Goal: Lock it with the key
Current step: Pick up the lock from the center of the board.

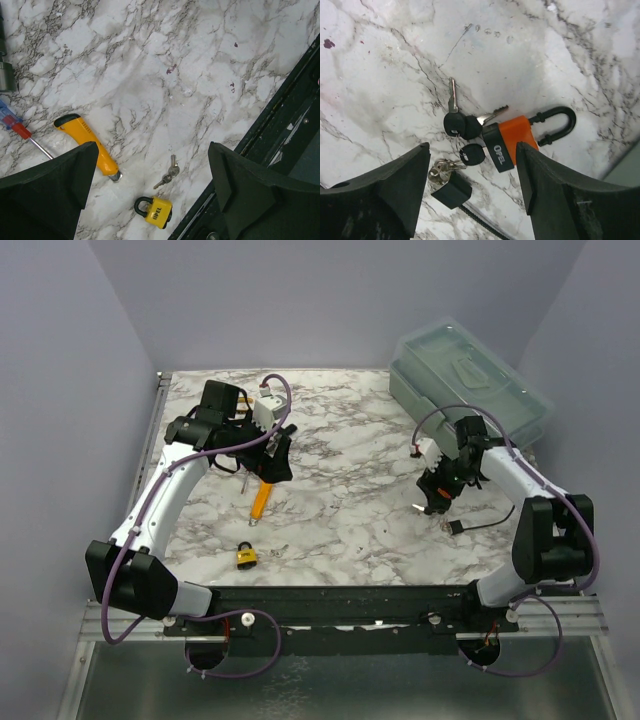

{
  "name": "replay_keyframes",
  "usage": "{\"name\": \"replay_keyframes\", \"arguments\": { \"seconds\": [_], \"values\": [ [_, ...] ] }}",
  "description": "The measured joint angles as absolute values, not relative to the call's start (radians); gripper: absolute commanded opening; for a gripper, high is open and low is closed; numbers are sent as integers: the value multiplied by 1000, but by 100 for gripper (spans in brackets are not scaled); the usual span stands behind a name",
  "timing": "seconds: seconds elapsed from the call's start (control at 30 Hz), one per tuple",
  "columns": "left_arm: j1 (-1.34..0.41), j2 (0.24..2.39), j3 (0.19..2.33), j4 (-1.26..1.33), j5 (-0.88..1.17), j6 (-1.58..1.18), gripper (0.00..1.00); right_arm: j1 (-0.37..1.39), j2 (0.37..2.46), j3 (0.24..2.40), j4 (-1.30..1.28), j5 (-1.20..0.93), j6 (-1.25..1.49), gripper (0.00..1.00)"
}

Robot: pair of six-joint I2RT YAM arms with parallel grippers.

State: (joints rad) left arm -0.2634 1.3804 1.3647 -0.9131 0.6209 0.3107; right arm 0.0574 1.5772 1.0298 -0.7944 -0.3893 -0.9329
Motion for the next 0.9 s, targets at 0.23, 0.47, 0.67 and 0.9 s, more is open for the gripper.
{"name": "replay_keyframes", "arguments": {
  "seconds": [0.23,0.47,0.67,0.9],
  "values": [
    [-263,1380,1364,-912,621,311,99,51,1468,1034,-762,-354,-696,79],
    [-263,1357,1343,-859,621,287,99,42,1462,995,-692,-268,-413,76],
    [-263,1303,1327,-822,622,266,99,40,1481,966,-632,-196,-278,76],
    [-264,1287,1320,-789,625,246,99,40,1547,916,-566,-134,-228,72]
  ]
}}
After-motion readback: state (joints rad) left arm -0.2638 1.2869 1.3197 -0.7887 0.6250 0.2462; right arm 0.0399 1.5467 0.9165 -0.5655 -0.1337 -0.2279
